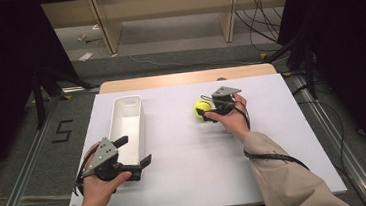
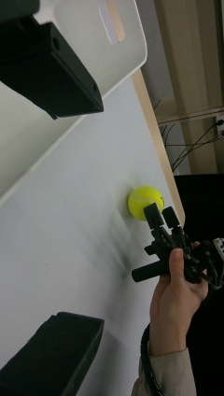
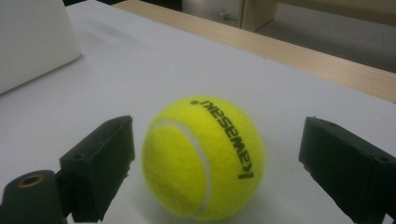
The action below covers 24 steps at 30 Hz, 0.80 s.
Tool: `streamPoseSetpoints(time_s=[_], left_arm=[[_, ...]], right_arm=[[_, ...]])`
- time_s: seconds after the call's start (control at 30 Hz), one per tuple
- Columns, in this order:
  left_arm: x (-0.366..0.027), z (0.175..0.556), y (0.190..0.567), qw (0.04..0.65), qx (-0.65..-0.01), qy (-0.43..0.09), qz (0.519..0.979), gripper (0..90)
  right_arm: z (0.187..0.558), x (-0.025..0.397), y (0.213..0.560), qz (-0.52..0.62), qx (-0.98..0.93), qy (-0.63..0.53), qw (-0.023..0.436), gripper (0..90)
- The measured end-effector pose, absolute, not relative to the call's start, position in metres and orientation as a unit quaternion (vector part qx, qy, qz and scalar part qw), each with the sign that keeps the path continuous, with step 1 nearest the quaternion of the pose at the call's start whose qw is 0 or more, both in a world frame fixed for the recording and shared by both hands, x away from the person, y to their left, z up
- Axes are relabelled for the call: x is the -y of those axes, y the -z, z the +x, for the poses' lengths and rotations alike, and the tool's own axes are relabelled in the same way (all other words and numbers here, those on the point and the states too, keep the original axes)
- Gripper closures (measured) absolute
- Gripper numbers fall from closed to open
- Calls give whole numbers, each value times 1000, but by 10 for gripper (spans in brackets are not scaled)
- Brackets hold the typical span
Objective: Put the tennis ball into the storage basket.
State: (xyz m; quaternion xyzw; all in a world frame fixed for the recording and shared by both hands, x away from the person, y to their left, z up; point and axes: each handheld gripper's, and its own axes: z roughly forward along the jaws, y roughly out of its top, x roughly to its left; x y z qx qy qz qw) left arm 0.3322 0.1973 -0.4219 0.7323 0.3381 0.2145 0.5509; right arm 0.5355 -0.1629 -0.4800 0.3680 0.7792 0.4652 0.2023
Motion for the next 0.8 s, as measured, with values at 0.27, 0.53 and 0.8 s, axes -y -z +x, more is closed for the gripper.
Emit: streamPoseSetpoints(time_s=[0.27,0.53,0.8], left_arm=[[-198,332,422,552,-338,-214,732,0],[-198,332,422,551,-338,-214,732,0],[-198,332,421,552,-337,-214,732,0]], right_arm=[[538,159,484,367,-782,-462,200,113],[541,155,487,367,-783,-460,201,131],[542,154,490,368,-785,-456,200,155]])
